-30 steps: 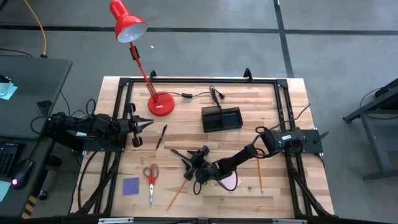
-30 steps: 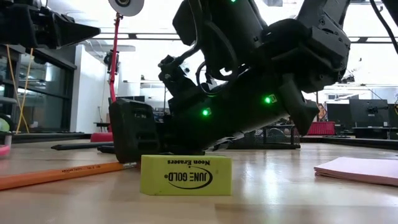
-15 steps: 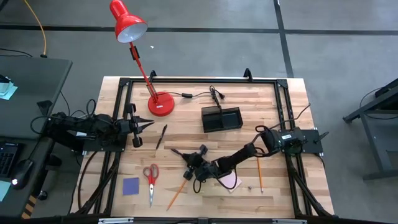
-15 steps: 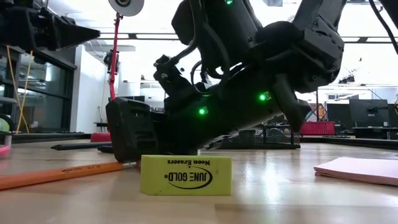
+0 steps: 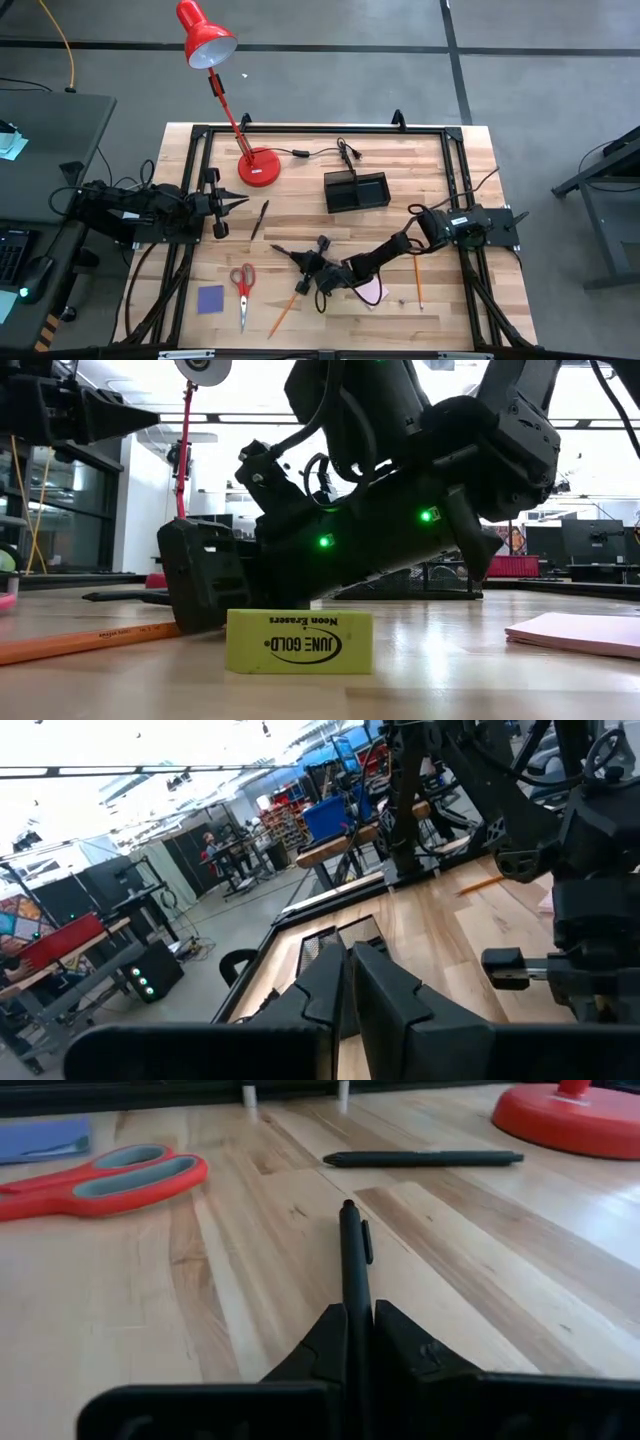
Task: Pick and place office supplies into organizer
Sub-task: Put the bottom black pen into the desk organizer
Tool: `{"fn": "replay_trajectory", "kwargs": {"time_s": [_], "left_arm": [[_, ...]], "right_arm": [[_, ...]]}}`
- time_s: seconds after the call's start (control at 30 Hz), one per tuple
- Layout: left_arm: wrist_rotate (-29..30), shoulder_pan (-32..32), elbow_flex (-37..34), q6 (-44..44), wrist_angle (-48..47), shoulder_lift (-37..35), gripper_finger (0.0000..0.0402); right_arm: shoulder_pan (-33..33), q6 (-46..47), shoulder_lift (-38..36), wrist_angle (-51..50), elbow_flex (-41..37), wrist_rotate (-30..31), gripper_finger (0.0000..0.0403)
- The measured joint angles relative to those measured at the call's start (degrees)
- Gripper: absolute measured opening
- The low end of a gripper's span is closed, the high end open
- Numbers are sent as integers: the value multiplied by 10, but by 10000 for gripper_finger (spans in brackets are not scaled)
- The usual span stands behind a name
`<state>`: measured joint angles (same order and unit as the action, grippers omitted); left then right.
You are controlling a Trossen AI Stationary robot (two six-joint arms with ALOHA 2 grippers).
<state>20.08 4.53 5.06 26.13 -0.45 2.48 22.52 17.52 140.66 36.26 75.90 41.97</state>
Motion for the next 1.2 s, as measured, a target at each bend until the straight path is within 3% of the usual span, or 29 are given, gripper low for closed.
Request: {"fn": "replay_trajectory", "kwargs": {"time_s": [0.6, 0.77, 0.97, 1.1, 1.2], "left_arm": [[-2, 0, 0, -42, -31, 0, 19], [-2, 0, 0, -55, -31, 0, 19], [-3, 0, -18, -71, -10, 0, 19], [-14, 0, -38, -83, 30, 0, 22], [-17, 0, -46, -93, 42, 1, 45]], "right_arm": [[16, -152, -71, -34, -30, 77, 7], [19, -118, -115, 46, -144, 105, 7], [30, -129, -173, 257, -289, 119, 7], [45, -183, -192, 354, -330, 129, 7], [52, -212, -195, 393, -338, 130, 7]]}}
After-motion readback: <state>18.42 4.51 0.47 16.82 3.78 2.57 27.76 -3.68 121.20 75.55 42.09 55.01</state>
